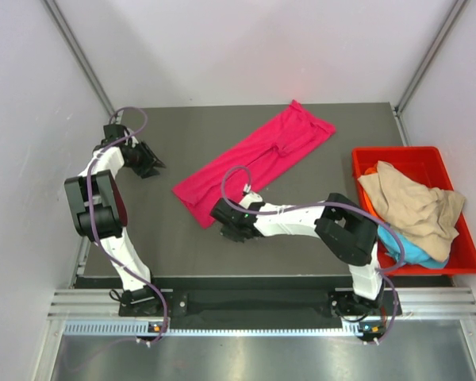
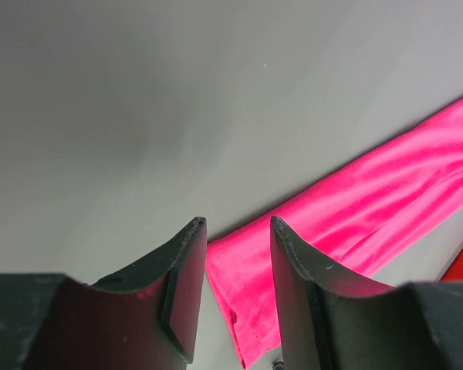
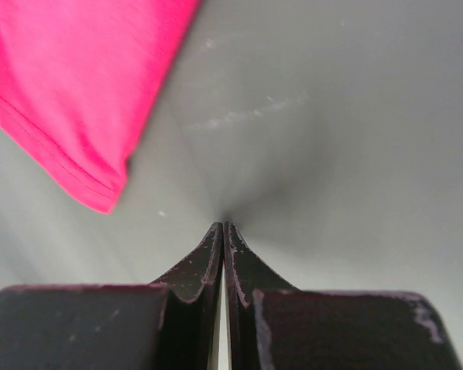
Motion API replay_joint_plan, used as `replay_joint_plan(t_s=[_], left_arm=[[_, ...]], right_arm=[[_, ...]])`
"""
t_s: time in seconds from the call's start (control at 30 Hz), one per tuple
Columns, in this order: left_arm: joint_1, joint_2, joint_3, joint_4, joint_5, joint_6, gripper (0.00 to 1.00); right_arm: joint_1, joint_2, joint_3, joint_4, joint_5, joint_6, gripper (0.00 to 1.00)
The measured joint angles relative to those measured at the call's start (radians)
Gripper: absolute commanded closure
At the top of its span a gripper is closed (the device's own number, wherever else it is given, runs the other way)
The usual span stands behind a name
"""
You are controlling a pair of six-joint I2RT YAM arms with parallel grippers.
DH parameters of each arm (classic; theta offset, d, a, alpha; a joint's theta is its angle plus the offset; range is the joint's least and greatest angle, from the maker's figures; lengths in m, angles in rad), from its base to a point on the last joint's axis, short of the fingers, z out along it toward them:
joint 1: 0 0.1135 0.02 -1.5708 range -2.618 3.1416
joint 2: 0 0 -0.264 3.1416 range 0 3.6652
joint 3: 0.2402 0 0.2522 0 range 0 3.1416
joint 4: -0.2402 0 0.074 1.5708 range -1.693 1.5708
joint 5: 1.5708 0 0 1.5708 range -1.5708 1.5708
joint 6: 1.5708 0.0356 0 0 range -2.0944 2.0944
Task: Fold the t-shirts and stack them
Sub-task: Fold the tshirt
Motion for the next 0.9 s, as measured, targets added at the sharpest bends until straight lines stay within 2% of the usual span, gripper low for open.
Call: replay_joint_plan(t_s=[0.03, 0.07, 0.13, 0.33, 0.67, 0.8, 0.87, 0.9], left_arm=[[0.000, 0.004, 0.000, 0.000, 0.000, 0.000, 0.57], [0.000, 0.008, 0.000, 0.000, 0.000, 0.000, 0.57], [0.000, 0.011, 0.000, -0.002, 0.000, 0.000, 0.57], [0.000, 0.011, 0.000, -0.002, -0.001, 0.000, 0.56], [0.000, 0.011, 0.014, -0.003, -0.004, -0.022, 0.56], [0.001, 0.011, 0.016, -0.003, -0.005, -0.021, 0.57], [0.003, 0.011, 0.016, -0.004, -0.007, -0.019, 0.57], [0.005, 0.011, 0.016, -0.003, -0.008, -0.018, 0.57]], right_arm=[[0.002, -0.012, -0.016, 0.002, 0.000, -0.007, 1.00], [0.002, -0.019, -0.027, 0.008, 0.000, -0.015, 0.83], [0.002, -0.024, -0.032, 0.026, 0.000, -0.023, 0.70], [0.002, -0.006, 0.060, 0.023, 0.014, -0.002, 0.61], [0.002, 0.159, 0.230, 0.002, 0.010, 0.148, 0.61], [0.002, 0.175, 0.259, -0.027, 0.011, 0.217, 0.61], [0.003, 0.192, 0.287, -0.044, 0.013, 0.242, 0.67], [0.003, 0.204, 0.305, -0.054, 0.014, 0.250, 0.74]])
